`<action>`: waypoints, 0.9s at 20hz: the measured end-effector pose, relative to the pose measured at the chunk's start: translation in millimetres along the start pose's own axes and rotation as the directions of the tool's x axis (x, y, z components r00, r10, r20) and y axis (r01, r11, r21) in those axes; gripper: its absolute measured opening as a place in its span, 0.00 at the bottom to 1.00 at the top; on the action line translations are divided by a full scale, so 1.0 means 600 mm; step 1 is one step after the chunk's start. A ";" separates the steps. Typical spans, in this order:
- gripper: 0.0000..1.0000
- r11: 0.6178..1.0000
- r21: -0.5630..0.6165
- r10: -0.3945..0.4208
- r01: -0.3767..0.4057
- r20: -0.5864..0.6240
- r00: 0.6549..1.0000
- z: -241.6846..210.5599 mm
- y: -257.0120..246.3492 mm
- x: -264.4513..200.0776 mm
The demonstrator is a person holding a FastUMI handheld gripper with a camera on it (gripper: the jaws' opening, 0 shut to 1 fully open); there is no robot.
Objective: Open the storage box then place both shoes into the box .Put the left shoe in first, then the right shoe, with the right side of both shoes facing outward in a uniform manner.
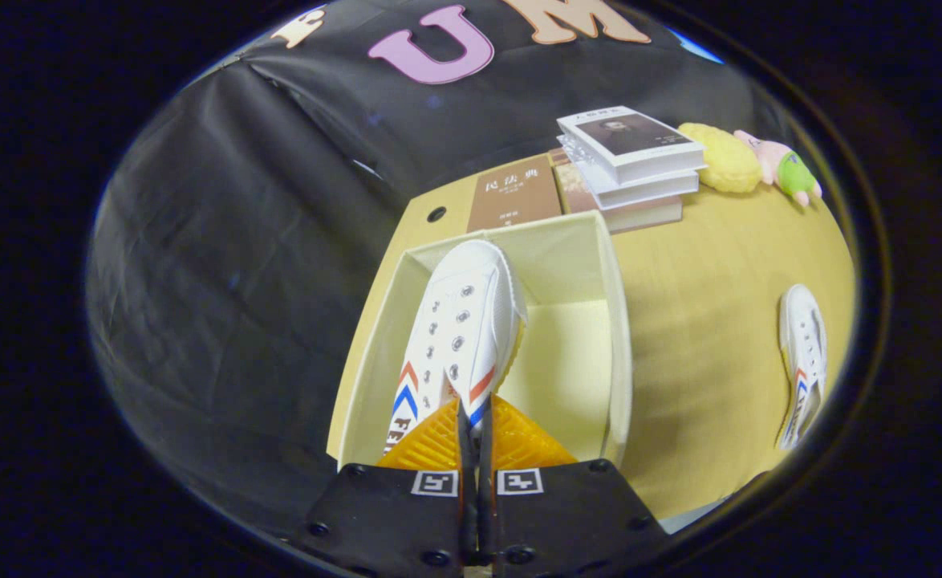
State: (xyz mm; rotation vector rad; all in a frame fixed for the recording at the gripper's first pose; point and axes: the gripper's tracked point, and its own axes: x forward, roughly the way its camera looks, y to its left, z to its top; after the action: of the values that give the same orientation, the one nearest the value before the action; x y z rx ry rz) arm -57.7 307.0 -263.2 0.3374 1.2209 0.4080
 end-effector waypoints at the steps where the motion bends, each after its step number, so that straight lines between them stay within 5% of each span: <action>1: 0.04 1.000 0.002 -0.011 0.011 -0.015 1.000 -0.004 0.001 0.010; 14: 0.06 0.998 -0.027 -0.068 0.065 -0.125 0.990 -0.041 0.022 0.062; 18: 0.45 0.999 -0.032 0.018 -0.020 -0.084 0.996 -0.012 0.055 0.047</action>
State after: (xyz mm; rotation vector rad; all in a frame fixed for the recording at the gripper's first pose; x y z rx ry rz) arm -60.4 349.3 -273.7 0.3068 1.2921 0.4616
